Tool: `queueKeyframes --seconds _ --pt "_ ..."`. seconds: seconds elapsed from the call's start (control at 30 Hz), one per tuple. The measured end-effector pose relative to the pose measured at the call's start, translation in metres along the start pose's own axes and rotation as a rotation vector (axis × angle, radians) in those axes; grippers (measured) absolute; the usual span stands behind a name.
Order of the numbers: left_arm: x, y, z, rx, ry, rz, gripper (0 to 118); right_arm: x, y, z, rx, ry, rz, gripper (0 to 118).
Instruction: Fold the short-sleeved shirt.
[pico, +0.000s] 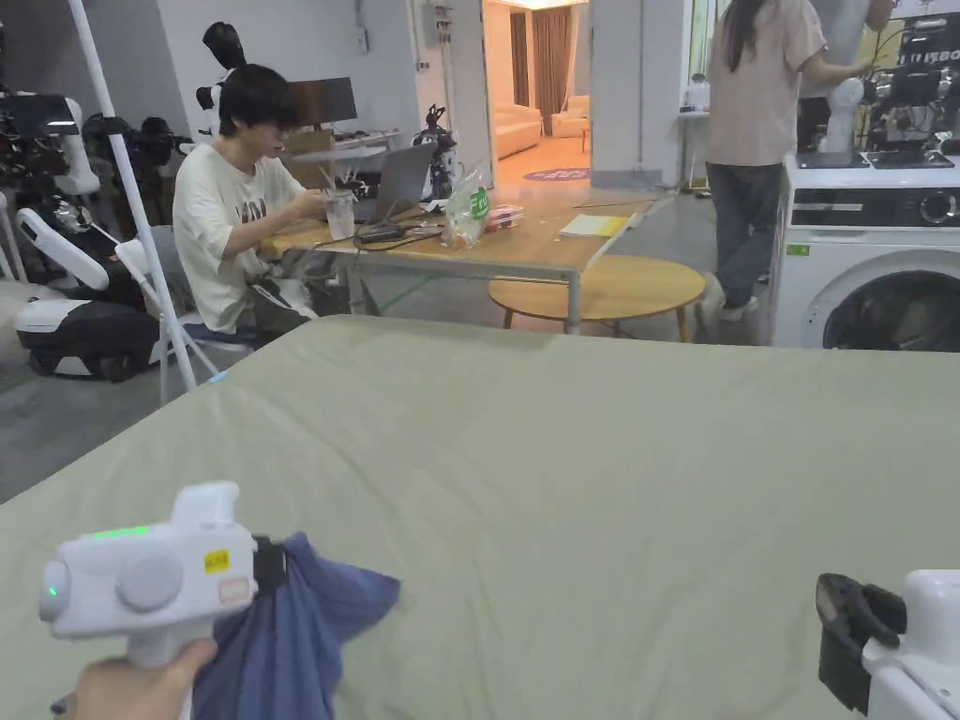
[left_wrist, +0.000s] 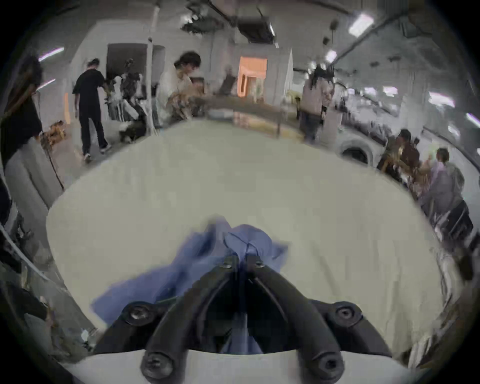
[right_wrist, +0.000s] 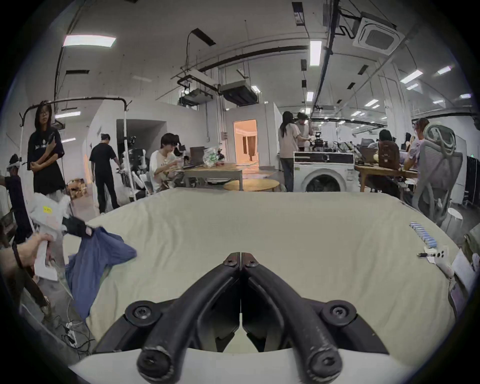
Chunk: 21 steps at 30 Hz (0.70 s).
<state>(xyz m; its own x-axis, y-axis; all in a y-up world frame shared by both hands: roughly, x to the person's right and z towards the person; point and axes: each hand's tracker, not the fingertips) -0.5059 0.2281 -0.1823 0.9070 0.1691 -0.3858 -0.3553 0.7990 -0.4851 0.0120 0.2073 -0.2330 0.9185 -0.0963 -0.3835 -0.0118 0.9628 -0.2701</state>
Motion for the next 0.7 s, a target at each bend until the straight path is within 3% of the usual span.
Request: queueKeyframes --seconds 0.1,0.23,0.33,0.53,0.7 --pt "0.006 0.065 0.045 0.158 -0.039 0.11 0 0.003 0.01 0.001 0.025 0.0 -0.015 0" --pt "0.049 0.156 0.08 0.266 0.032 -0.084 0 0.007 0.029 -0.007 0.062 -0.012 -0.013 0" --pt "0.085 0.193 0.083 0.322 0.039 -0.141 0 0.013 0.058 -0.028 0.102 -0.031 -0.013 0" --pt "0.163 0.175 0.051 0.39 -0.055 -0.211 0 0.039 0.092 -0.061 0.109 -0.074 -0.04 0" --pt "0.266 0.128 -0.001 0.354 -0.277 -0.231 0 0.073 0.092 -0.047 0.092 -0.133 -0.026 0"
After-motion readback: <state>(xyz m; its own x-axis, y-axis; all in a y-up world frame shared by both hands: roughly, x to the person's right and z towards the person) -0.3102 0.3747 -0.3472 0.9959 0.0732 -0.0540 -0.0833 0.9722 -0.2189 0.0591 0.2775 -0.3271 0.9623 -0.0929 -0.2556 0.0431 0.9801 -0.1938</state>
